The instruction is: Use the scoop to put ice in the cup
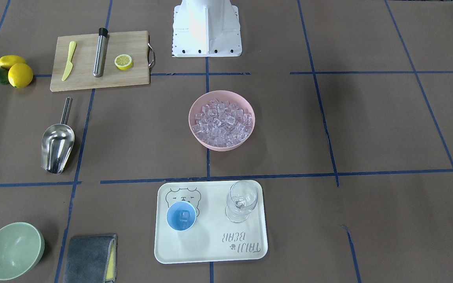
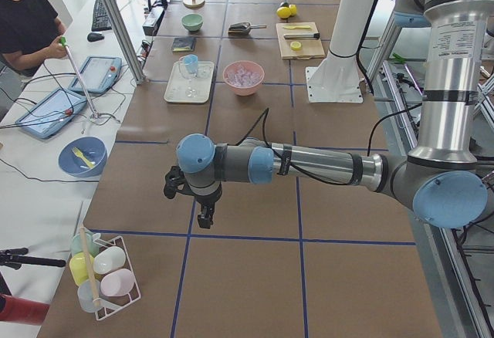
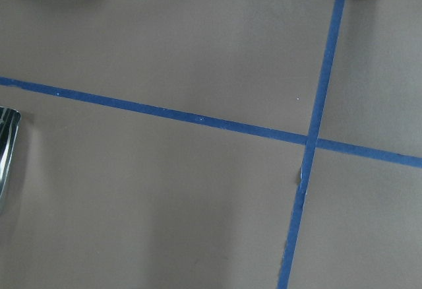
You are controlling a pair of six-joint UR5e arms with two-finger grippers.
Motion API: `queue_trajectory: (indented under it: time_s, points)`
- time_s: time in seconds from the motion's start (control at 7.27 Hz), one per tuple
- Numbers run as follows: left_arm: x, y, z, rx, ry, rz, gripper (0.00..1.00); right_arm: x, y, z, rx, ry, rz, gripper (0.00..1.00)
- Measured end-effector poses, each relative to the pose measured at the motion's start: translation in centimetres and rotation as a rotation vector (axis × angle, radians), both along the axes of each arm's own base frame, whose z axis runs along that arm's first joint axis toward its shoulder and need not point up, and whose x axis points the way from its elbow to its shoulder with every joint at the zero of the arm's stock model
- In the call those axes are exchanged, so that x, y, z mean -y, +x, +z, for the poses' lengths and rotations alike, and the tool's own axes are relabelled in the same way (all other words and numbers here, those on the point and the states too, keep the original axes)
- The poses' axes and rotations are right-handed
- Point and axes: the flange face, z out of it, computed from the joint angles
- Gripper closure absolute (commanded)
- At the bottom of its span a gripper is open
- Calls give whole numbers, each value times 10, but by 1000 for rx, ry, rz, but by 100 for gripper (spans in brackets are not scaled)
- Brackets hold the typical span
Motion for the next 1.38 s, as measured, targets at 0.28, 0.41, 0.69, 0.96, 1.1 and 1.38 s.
queue_trajectory:
  time_s: [0.28,0.41,0.69,0.96,1.1,1.38]
  points:
    - [3,0,7,0,27,-1,0,2,13,-6,-22,23,-8,0]
    - [3,0,9,0,33,-2,0,1,16,-6,-29,30,-10,0]
    - [4,0,11,-1,37,-2,0,1,13,-6,-32,33,-19,0]
    - [4,0,10,-1,41,-2,0,1,16,-5,-29,18,-20,0]
    - [4,0,9,-1,43,-2,0,0,20,-6,-26,13,-25,0]
    - [4,1,9,-1,42,-2,0,0,25,-7,-21,14,-30,0]
